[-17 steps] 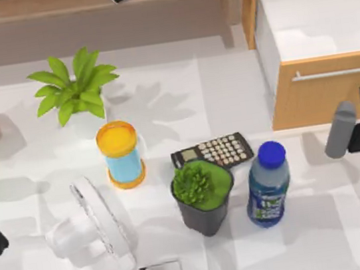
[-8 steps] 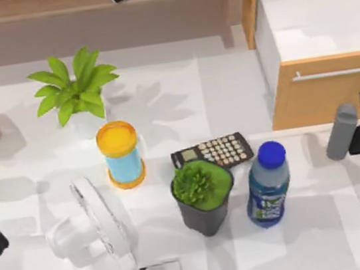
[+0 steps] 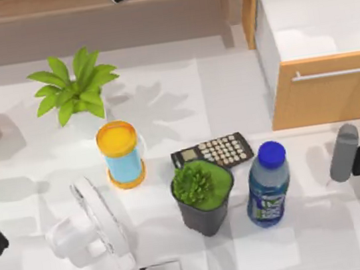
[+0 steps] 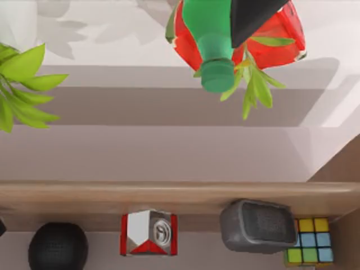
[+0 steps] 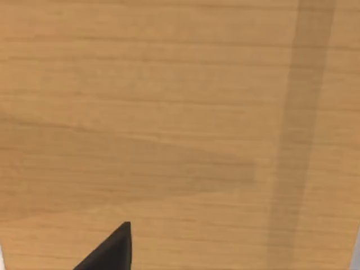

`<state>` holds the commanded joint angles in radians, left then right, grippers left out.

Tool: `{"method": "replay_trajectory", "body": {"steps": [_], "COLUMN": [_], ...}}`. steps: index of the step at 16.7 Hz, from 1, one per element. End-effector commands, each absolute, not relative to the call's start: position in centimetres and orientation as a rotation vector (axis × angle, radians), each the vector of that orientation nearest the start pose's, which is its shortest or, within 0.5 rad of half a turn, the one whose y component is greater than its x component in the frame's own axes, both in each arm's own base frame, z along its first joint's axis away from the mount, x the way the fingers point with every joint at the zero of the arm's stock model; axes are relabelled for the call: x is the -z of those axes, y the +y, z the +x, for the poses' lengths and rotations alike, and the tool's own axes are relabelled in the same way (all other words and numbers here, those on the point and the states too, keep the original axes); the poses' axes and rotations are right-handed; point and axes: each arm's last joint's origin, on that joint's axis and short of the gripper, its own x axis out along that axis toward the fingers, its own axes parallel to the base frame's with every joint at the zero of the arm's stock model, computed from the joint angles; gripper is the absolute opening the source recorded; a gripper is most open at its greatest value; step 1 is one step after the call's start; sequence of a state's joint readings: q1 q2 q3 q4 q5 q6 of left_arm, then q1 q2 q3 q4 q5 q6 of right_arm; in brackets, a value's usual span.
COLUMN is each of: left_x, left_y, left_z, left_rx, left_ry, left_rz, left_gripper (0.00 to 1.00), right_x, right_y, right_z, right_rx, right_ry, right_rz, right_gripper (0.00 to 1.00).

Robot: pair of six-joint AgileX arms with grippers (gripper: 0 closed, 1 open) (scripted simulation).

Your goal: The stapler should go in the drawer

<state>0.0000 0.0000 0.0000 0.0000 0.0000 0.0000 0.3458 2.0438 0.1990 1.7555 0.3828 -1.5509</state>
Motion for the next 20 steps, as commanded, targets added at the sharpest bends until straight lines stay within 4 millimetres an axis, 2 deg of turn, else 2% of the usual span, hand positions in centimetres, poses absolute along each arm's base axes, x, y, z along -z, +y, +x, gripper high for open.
{"method": "replay_trajectory", "body": {"steps": [4, 8, 12, 16, 20], "left_x": [-16.0, -16.0, -16.0, -16.0, -16.0], "left_y": [-0.1, -0.1, -0.1, -0.1, -0.1], "left_z": [10.6, 10.6, 10.6, 10.6, 10.6], "left_rx": [0.000, 0.000, 0.000, 0.000, 0.000], "left_ry": [0.000, 0.000, 0.000, 0.000, 0.000], "left_rz": [0.000, 0.000, 0.000, 0.000, 0.000], "left_gripper": [1.00, 1.00, 1.00, 1.00, 1.00], "right_x": [-8.0, -9.8, -11.9, -14.6, -17.5], "right_y": [7.3, 8.0, 8.0, 6.6, 3.5], "right_z": [22.6, 23.5, 24.5, 25.5, 25.2], "right_rx": [-0.049, -0.071, -0.117, -0.165, -0.206], "right_ry": [0.057, 0.062, 0.139, 0.299, 0.546], "right_rz": [-1.572, -1.509, -1.430, -1.332, -1.201], "right_gripper": [1.00, 1.00, 1.00, 1.00, 1.00]}}
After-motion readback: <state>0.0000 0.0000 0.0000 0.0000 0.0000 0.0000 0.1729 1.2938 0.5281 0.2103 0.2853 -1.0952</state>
